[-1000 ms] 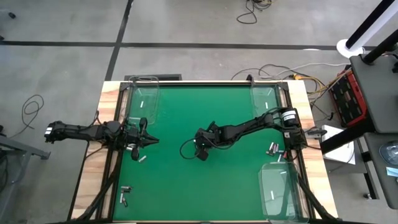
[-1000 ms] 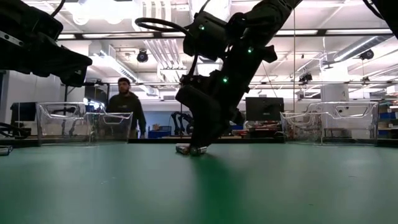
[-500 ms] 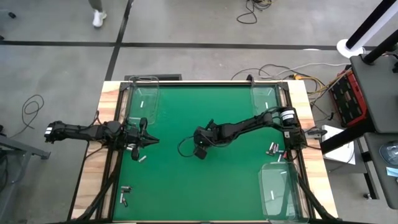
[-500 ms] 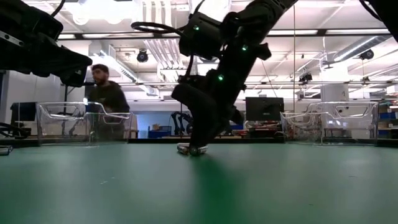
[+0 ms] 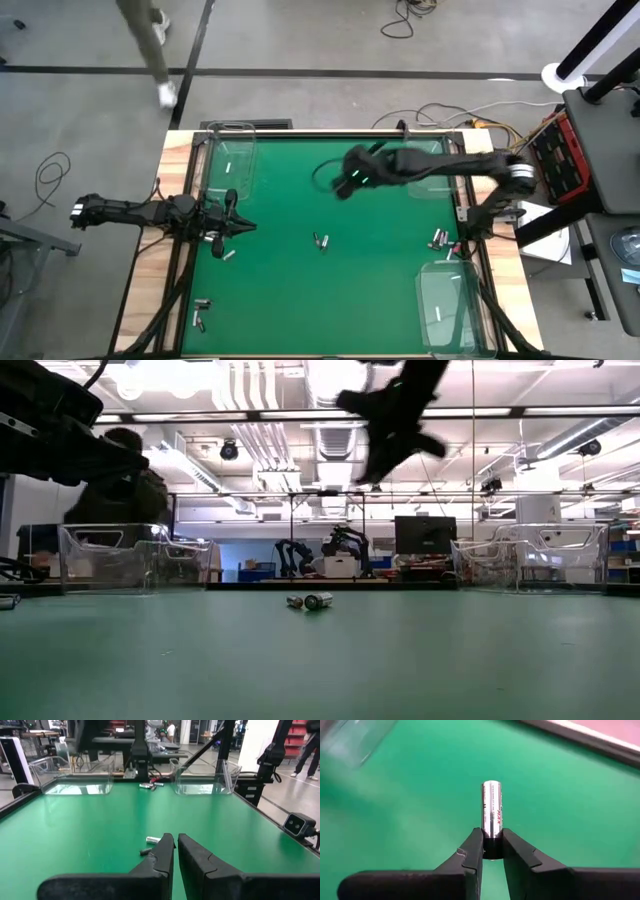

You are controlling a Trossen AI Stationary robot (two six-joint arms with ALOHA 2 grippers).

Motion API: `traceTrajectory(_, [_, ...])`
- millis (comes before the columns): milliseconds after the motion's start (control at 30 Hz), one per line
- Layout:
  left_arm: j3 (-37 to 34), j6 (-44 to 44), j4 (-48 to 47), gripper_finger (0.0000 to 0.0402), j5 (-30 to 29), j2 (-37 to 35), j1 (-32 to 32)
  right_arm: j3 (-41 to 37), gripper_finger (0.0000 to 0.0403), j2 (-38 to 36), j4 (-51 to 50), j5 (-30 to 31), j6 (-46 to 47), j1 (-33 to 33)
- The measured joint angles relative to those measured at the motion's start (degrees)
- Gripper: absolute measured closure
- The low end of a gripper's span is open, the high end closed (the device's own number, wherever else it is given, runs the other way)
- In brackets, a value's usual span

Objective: Sort batteries
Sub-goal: Put the silver battery into the top right transparent bin

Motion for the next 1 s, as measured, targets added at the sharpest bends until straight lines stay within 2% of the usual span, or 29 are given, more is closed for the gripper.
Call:
traceTrajectory(100, [0.00, 0.00, 0.08, 0.0393, -0.02, 0.25, 0.00, -0.08, 0.0361, -5.39, -8.31, 0.84, 10.34, -2.96])
traceTrajectory(200, [0.00, -0.01, 0.10, 0.0393, -0.04, 0.26, 0.00, -0.09, 0.0361, -9.81, -16.57, -3.13, 20.89, -6.14])
traceTrajectory(300, [0.00, -0.01, 0.12, 0.0393, -0.07, 0.25, 0.00, -0.11, 0.0361, -12.64, -23.16, -6.64, 25.55, -8.46])
traceTrajectory(400, [0.00, 0.00, 0.15, 0.0393, -0.08, 0.32, 0.00, -0.32, 0.0361, -14.45, -27.50, -4.79, 33.93, -10.30])
traceTrajectory(500, [0.00, 0.01, 0.13, 0.0393, -0.09, 0.32, 0.00, -1.08, 0.0360, -15.18, -28.57, -1.08, 41.38, -12.52])
traceTrajectory(700, [0.00, 0.69, -0.15, 0.0393, 1.72, 0.32, 0.00, -4.13, 0.0360, -12.64, -28.09, -0.75, 51.06, -19.47])
traceTrajectory(867, [0.00, 3.23, -0.01, 0.0393, 3.87, 0.32, 0.00, -5.64, 0.0360, -9.07, -27.16, -4.42, 54.47, -28.15])
traceTrajectory(1000, [0.00, 3.35, -0.05, 0.0393, 3.89, 0.38, 0.00, -7.08, 0.0360, -6.94, -23.08, -7.68, 53.84, -34.44])
